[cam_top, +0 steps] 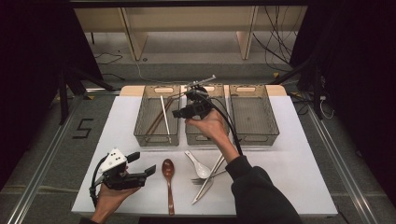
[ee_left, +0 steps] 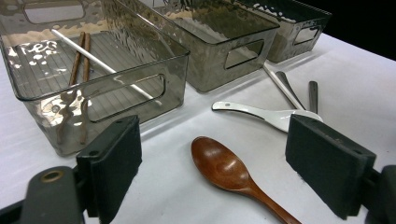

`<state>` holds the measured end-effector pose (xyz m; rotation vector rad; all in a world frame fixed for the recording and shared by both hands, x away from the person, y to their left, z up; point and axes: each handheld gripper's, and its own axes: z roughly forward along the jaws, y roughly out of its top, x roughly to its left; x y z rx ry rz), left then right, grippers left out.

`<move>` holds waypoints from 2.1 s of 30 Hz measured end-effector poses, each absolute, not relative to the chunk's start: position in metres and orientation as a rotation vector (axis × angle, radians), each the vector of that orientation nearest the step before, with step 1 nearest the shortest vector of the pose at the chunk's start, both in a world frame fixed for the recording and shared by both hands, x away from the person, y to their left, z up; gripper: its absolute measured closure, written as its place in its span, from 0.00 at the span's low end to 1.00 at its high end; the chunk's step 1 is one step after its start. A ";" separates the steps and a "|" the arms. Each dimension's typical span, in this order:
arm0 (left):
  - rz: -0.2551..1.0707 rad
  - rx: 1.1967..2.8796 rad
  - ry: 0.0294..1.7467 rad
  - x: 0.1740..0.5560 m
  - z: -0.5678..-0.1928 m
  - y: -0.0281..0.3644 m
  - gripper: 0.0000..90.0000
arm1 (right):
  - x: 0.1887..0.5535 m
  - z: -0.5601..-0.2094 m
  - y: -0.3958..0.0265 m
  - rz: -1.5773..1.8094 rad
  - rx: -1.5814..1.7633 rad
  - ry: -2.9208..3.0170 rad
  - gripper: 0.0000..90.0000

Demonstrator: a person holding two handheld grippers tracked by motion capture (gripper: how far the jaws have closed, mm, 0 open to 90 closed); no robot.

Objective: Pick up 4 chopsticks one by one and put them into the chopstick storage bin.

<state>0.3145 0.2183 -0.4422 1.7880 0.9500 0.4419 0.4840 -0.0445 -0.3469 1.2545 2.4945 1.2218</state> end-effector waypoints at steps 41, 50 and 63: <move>0.445 1.789 0.949 0.315 -0.443 0.217 0.20 | 0.422 -0.441 -0.118 0.664 1.435 2.539 0.40; 0.445 1.787 0.949 0.315 -0.443 0.216 0.20 | 0.422 -0.451 -0.119 0.580 1.443 2.544 0.44; 0.445 1.787 0.949 0.315 -0.443 0.216 0.20 | 0.420 -0.460 -0.116 0.482 1.428 2.547 0.42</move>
